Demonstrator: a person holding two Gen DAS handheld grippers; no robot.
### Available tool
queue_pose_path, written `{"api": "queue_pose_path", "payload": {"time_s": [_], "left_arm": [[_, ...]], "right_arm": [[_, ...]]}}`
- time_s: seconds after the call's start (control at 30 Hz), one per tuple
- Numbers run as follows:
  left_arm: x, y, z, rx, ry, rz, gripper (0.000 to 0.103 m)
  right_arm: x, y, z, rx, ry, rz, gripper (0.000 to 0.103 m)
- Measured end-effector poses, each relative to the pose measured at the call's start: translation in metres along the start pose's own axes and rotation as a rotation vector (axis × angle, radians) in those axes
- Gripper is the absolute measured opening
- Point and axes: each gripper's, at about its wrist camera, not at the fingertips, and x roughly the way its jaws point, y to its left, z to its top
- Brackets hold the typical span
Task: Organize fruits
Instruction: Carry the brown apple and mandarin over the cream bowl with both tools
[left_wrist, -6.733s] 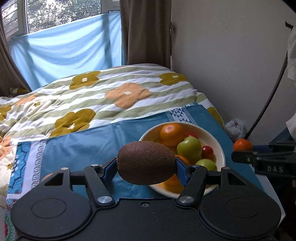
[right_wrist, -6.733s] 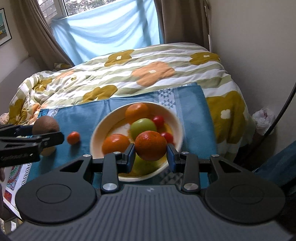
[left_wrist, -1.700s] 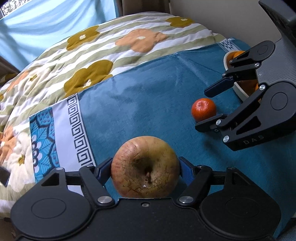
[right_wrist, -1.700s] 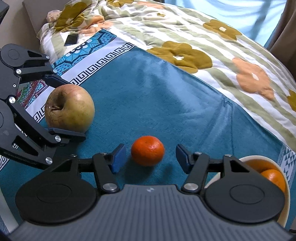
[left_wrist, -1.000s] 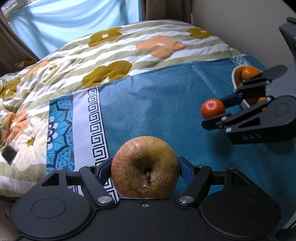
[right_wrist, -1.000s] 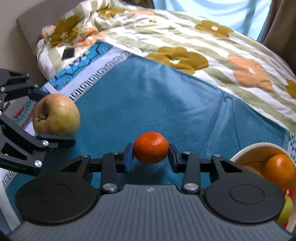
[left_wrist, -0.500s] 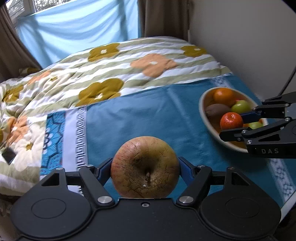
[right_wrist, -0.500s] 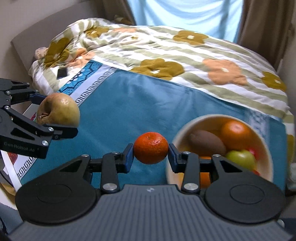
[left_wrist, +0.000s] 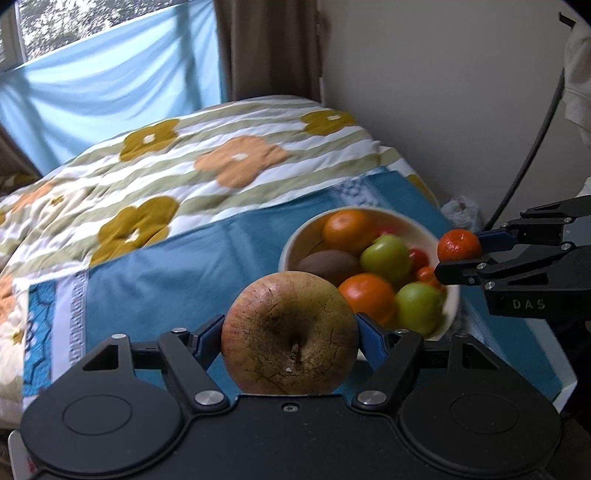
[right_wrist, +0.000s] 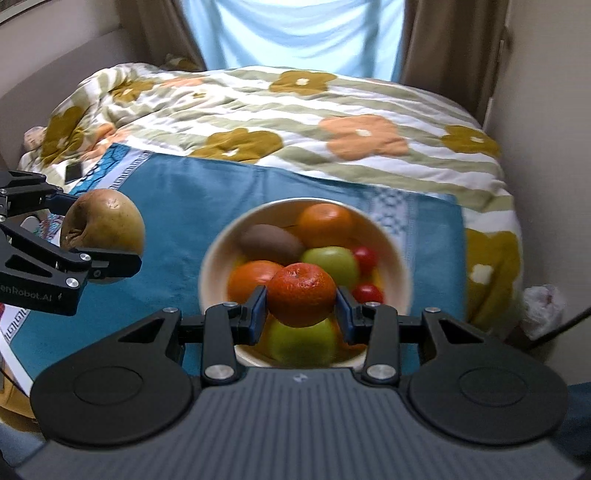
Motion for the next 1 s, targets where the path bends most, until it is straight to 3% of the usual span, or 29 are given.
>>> {"api": "queue_pose_path", "payload": {"time_s": [0.63,0.9,1.0], "left_arm": [[0.072,-0.079,0.046,0.074,-0.001,-0.026,0.078],[0.085,-0.090,0.049,0.146,-0.011,0.018,0.078],[0.086,-0.084,0.050,0.117,-0.014,0.019,0.078]], "right_arm": [[0.006,-0.079,-0.017,0.079,-0.019,-0.021,0.054],[0.015,-0.091,-0.019,0.082,-0.010,-0.007,0.054],[0.017,-0.093,-0.017,0.082,-0.014,0.000,0.054]]}}
